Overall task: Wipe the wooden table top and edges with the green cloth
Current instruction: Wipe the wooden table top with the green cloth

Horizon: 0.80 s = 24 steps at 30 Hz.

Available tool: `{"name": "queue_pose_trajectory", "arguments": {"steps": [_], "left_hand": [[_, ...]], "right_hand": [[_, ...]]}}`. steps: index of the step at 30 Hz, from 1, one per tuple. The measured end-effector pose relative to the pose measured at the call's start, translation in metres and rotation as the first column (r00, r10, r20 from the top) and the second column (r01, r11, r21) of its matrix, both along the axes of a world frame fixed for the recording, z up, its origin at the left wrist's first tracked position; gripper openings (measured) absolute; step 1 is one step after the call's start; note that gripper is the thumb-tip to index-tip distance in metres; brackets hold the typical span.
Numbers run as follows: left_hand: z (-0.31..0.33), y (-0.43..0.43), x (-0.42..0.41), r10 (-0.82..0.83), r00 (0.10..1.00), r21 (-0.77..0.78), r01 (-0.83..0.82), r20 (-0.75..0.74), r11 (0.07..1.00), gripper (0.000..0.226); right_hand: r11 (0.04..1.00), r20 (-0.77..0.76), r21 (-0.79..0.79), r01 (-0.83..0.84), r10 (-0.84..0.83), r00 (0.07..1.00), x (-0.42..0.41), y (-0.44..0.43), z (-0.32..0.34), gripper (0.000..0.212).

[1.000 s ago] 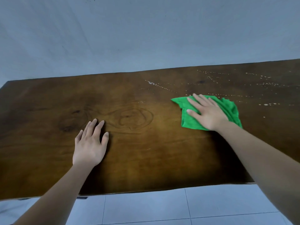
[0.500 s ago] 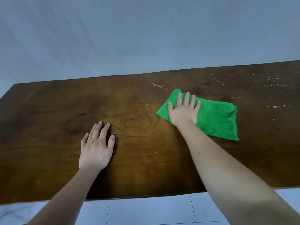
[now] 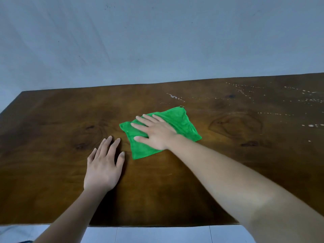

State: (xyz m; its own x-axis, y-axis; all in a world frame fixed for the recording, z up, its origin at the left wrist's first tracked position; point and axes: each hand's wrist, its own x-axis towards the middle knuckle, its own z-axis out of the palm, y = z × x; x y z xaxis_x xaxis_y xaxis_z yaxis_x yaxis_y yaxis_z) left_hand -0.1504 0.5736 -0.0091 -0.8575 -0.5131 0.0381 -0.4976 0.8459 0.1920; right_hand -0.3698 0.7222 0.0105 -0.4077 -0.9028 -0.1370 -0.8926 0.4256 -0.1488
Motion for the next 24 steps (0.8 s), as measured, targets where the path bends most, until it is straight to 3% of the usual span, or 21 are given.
{"name": "queue_pose_trajectory", "arguments": {"steps": [5,9,14,19,21,24], "left_hand": [[0.0,-0.001,-0.002,0.009,1.0,0.018,-0.009,0.02,1.0,0.083],[0.0,0.0,-0.002,0.011,1.0,0.019,-0.011,0.02,1.0,0.083],[0.001,0.0,-0.002,0.004,1.0,0.027,-0.004,0.008,1.0,0.081],[-0.001,0.0,-0.001,0.002,1.0,0.013,-0.002,0.012,1.0,0.078],[-0.002,-0.002,-0.001,-0.001,1.0,0.014,0.001,0.014,1.0,0.077],[-0.002,-0.003,-0.001,-0.009,1.0,0.014,0.008,0.011,1.0,0.076]], "right_hand": [[0.982,0.008,-0.011,0.19,-0.19,0.982,-0.089,0.06,0.007,0.078],[0.896,-0.021,-0.003,0.445,-0.445,0.895,-0.154,0.126,0.007,0.081],[0.627,-0.017,-0.042,0.778,-0.779,0.627,-0.199,0.183,-0.001,0.083],[0.377,0.016,-0.012,0.926,-0.926,0.377,-0.199,0.14,-0.003,0.078],[0.376,0.012,0.003,0.927,-0.927,0.376,-0.194,0.108,-0.001,0.08],[0.486,-0.01,0.022,0.874,-0.874,0.486,-0.178,0.055,0.003,0.081]]}}
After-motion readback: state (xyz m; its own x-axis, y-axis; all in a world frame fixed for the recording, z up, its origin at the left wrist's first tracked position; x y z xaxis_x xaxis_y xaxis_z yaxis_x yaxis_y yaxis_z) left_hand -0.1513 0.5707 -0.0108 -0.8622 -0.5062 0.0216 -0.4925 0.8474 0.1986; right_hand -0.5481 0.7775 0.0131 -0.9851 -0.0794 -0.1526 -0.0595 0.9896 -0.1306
